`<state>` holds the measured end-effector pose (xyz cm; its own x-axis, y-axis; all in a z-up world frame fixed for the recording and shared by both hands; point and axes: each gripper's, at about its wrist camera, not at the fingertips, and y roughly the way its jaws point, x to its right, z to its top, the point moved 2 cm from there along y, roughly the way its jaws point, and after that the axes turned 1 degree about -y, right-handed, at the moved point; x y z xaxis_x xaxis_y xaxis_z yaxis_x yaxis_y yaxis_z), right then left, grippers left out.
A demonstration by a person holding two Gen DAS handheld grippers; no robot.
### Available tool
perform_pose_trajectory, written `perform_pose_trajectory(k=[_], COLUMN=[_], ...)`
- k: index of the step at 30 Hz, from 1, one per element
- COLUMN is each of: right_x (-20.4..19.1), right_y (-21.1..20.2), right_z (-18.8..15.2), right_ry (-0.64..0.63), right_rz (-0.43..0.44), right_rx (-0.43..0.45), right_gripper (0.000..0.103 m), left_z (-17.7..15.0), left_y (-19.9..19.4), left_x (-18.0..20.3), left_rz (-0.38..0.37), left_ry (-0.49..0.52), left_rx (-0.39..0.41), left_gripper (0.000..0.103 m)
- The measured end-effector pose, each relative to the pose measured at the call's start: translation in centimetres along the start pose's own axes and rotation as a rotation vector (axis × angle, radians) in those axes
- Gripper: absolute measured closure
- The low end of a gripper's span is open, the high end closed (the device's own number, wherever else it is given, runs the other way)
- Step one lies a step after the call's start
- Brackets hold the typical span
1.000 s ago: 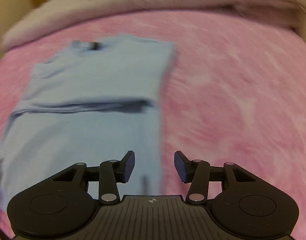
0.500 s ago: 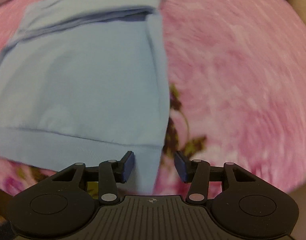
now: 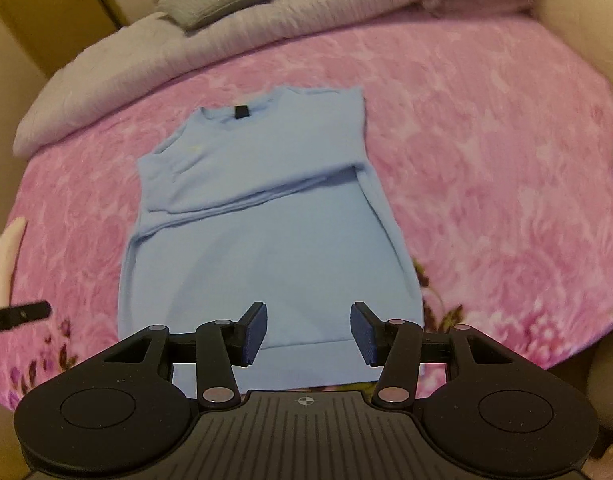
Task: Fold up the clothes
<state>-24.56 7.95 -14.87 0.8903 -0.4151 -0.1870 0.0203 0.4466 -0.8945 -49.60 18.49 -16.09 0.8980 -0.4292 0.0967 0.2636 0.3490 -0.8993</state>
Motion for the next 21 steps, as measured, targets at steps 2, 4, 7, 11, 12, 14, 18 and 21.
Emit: perform_pose_trajectory(k=[2, 4, 7, 11, 12, 14, 18, 21], right_x=[-0.4, -0.4, 0.0, 1.5, 1.9, 2.7, 4.0, 5.1], right_y=[-0.6, -1.1, -1.8, -3.5, -4.0, -5.0, -7.0, -8.2], right_z=[0.0, -0.2, -1.3, -3.3, -3.7, -4.6, -6.2, -7.4], right_ry=[-0.032, -0.054, -0.081, -0.111, -0.120, -0.141, -0.192, -0.229], right_rz=[-0.012, -0.014, 0.000, 0.011, 0.015, 0.024, 0.043, 0.058], right_rx=[0.002, 0.003, -0.006, -0.016, -0.016, -0.011, 0.006, 0.013], right_gripper=[0.053, 0.053, 0.053, 0.053, 0.053, 0.053, 0.053, 0.053], left_z=[-0.5, -1.3, -2.6, -4.5, -5.0, -6.2, -8.5, -10.5], left_y=[-0.8, -1.3, -2.6, -4.4, -4.9, -5.9, -7.6, -8.9], left_x=[0.2, 0.4, 1.8, 4.6, 5.3, 7.0, 10.1, 11.8], left_rz=[0.019, 0.034, 0.051, 0.061, 0.062, 0.060, 0.059, 0.064], left_ry=[-0.008, -0.012, -0.012, -0.013, -0.015, -0.020, -0.015, -0.024], left_rx=[0.002, -0.003, -0.001, 0.024, 0.032, 0.048, 0.067, 0.083], left_gripper=[0.082, 0.082, 0.082, 0.082, 0.082, 0.080, 0.078, 0.078])
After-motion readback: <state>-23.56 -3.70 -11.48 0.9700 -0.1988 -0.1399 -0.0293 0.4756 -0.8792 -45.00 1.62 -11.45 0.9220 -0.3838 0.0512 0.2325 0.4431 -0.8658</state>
